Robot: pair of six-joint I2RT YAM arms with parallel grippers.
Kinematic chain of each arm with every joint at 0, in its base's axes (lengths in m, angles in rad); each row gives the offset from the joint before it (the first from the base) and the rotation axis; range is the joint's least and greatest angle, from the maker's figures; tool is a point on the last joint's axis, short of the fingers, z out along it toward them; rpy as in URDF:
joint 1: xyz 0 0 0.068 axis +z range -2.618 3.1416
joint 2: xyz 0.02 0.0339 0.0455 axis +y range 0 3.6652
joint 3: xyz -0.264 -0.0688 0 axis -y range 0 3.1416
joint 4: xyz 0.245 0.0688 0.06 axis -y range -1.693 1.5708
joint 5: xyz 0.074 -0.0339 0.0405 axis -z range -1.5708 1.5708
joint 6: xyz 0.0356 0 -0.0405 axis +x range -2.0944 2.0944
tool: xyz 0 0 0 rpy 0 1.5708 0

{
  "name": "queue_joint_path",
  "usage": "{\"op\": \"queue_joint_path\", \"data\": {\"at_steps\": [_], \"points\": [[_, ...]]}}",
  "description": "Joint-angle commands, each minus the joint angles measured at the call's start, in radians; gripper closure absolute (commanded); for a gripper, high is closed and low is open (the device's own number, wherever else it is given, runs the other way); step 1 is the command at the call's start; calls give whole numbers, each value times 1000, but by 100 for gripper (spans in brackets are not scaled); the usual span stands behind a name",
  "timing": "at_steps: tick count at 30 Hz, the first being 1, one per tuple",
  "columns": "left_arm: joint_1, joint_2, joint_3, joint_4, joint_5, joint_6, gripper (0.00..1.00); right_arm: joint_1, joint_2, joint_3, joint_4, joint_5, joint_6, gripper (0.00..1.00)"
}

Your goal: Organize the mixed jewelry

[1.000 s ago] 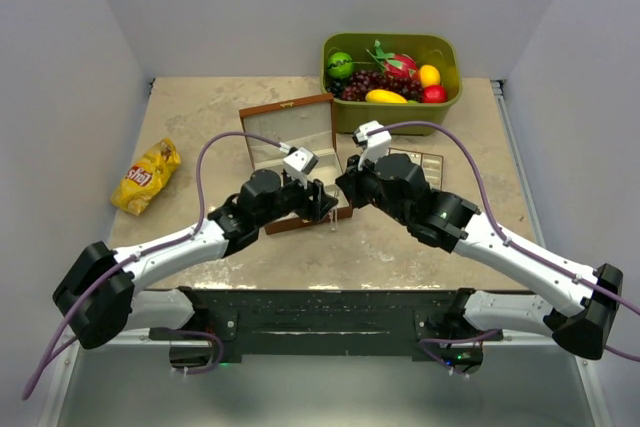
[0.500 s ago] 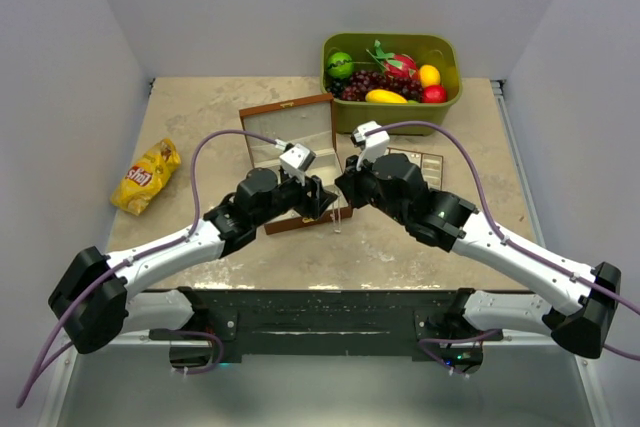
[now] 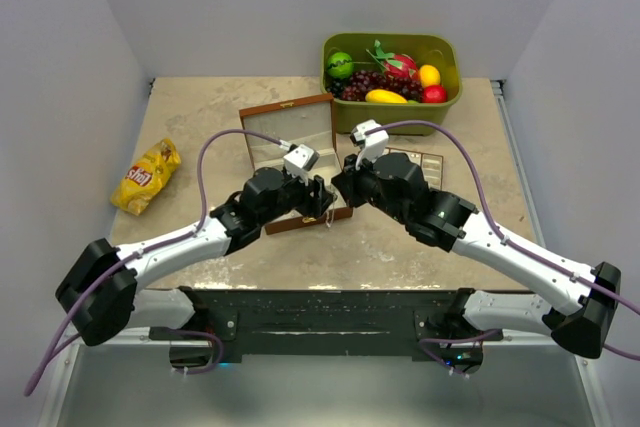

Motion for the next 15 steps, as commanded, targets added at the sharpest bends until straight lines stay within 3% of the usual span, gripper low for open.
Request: {"op": "queue_joint_path", "data": {"at_steps": [1, 5, 9, 15], "points": [[-11, 20, 30, 66, -12, 0, 40, -4, -17, 40, 52, -15, 5, 94], [-14, 28, 7, 85, -12, -9, 41, -4, -25, 44, 52, -15, 5, 94], [-17, 37, -13, 103, -12, -14, 48, -3, -34, 47, 47, -15, 7, 94], [-17, 47, -33, 119, -9, -25, 48, -3, -45, 52, 42, -10, 4, 94]]}}
